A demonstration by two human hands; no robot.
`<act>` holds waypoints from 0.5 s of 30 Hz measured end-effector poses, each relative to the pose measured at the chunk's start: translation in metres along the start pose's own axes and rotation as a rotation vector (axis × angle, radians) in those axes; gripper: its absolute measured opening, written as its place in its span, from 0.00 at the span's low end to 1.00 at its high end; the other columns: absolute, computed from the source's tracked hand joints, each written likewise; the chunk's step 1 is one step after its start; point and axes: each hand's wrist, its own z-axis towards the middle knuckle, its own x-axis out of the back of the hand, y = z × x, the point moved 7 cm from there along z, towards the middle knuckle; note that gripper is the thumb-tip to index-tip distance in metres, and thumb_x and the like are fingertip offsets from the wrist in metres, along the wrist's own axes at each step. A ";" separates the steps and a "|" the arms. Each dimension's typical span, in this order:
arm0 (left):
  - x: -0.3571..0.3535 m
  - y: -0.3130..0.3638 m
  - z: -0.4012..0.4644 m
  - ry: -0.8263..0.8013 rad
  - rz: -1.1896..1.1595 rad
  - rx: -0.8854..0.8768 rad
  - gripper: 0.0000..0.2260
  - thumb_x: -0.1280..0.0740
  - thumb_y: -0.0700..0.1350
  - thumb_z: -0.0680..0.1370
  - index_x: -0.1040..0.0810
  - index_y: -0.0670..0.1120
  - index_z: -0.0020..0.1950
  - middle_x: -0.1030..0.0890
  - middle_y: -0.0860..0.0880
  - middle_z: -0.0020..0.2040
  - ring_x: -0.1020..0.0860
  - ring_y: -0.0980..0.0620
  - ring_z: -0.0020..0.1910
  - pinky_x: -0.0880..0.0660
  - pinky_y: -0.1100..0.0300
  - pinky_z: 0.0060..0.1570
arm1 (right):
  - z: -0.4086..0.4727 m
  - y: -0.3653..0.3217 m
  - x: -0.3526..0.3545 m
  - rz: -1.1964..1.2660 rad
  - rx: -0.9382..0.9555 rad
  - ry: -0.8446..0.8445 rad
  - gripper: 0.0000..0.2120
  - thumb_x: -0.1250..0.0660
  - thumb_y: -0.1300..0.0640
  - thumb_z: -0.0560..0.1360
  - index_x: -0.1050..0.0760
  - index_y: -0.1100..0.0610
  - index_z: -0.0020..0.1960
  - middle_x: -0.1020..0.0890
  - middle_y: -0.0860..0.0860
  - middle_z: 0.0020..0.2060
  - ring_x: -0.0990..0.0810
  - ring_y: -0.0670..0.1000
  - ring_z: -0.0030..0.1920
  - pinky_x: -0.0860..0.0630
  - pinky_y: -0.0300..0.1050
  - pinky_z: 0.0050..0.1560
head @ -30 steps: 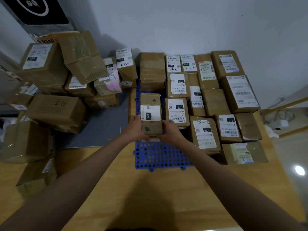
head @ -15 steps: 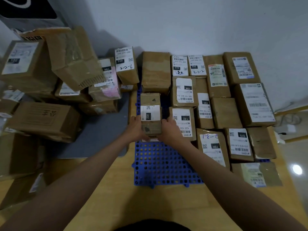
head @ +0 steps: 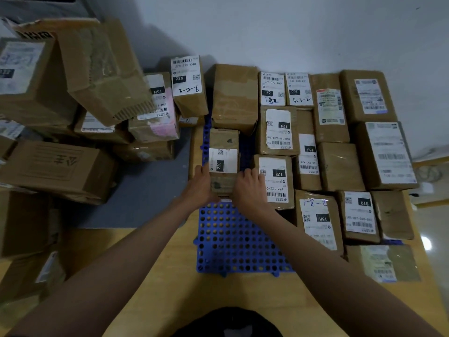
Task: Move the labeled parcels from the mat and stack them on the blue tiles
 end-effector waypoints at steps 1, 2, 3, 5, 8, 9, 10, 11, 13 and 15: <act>0.000 0.001 0.000 -0.005 0.005 0.004 0.52 0.18 0.43 0.62 0.47 0.46 0.77 0.38 0.43 0.69 0.31 0.41 0.67 0.27 0.47 0.61 | -0.001 0.000 0.001 -0.001 -0.003 0.002 0.20 0.35 0.56 0.75 0.30 0.61 0.66 0.27 0.57 0.61 0.32 0.57 0.63 0.35 0.49 0.63; 0.001 0.002 -0.001 -0.011 0.014 0.008 0.52 0.18 0.43 0.63 0.48 0.46 0.77 0.38 0.43 0.69 0.31 0.41 0.67 0.28 0.47 0.62 | -0.002 0.000 0.002 -0.002 -0.006 0.004 0.21 0.35 0.57 0.75 0.31 0.61 0.66 0.27 0.57 0.61 0.32 0.57 0.62 0.35 0.49 0.63; 0.001 0.003 -0.002 -0.020 0.026 0.013 0.52 0.19 0.43 0.63 0.49 0.45 0.77 0.39 0.42 0.70 0.32 0.40 0.68 0.28 0.46 0.63 | -0.003 -0.001 0.004 -0.002 -0.008 0.007 0.21 0.35 0.57 0.75 0.31 0.62 0.67 0.27 0.57 0.62 0.31 0.57 0.62 0.35 0.49 0.63; 0.002 0.004 -0.005 -0.036 0.049 0.030 0.55 0.19 0.44 0.64 0.54 0.43 0.79 0.42 0.41 0.74 0.34 0.40 0.70 0.28 0.47 0.64 | -0.006 -0.002 0.008 0.001 -0.005 0.010 0.23 0.35 0.58 0.75 0.32 0.63 0.68 0.27 0.57 0.62 0.31 0.57 0.63 0.34 0.49 0.64; 0.006 0.006 -0.014 -0.045 0.069 0.064 0.58 0.19 0.45 0.65 0.60 0.41 0.79 0.50 0.41 0.78 0.37 0.40 0.73 0.29 0.49 0.65 | -0.014 -0.002 0.017 0.016 0.008 0.015 0.25 0.33 0.58 0.74 0.34 0.63 0.69 0.28 0.57 0.63 0.31 0.57 0.63 0.34 0.49 0.64; 0.008 0.006 -0.018 -0.044 0.074 0.069 0.58 0.19 0.46 0.65 0.60 0.42 0.79 0.51 0.42 0.79 0.38 0.40 0.74 0.30 0.48 0.66 | -0.018 -0.001 0.020 0.025 0.016 0.011 0.26 0.33 0.57 0.74 0.34 0.63 0.69 0.28 0.57 0.63 0.31 0.57 0.63 0.34 0.49 0.65; 0.010 0.005 -0.023 -0.042 0.085 0.073 0.58 0.20 0.46 0.65 0.59 0.41 0.79 0.51 0.42 0.79 0.38 0.41 0.74 0.31 0.47 0.67 | -0.022 -0.001 0.022 0.038 0.027 0.005 0.27 0.32 0.56 0.74 0.35 0.62 0.69 0.28 0.57 0.62 0.30 0.57 0.63 0.34 0.49 0.65; 0.013 0.004 -0.027 -0.036 0.105 0.073 0.56 0.20 0.47 0.66 0.58 0.41 0.79 0.50 0.42 0.79 0.38 0.41 0.74 0.31 0.47 0.67 | -0.026 -0.001 0.025 0.056 0.037 -0.006 0.27 0.31 0.56 0.74 0.35 0.62 0.69 0.28 0.57 0.62 0.30 0.57 0.63 0.33 0.50 0.65; 0.018 0.000 -0.039 -0.027 0.140 0.066 0.53 0.20 0.48 0.66 0.52 0.42 0.79 0.47 0.42 0.78 0.37 0.40 0.74 0.31 0.46 0.67 | -0.037 -0.002 0.030 0.091 0.048 -0.035 0.27 0.30 0.56 0.74 0.35 0.61 0.69 0.28 0.57 0.62 0.30 0.57 0.64 0.32 0.51 0.65; 0.022 -0.004 -0.052 -0.027 0.169 0.056 0.48 0.20 0.48 0.66 0.46 0.44 0.78 0.44 0.42 0.78 0.36 0.41 0.73 0.31 0.46 0.67 | -0.048 -0.004 0.035 0.131 0.049 -0.057 0.27 0.30 0.58 0.74 0.36 0.60 0.69 0.29 0.57 0.62 0.30 0.58 0.64 0.30 0.52 0.62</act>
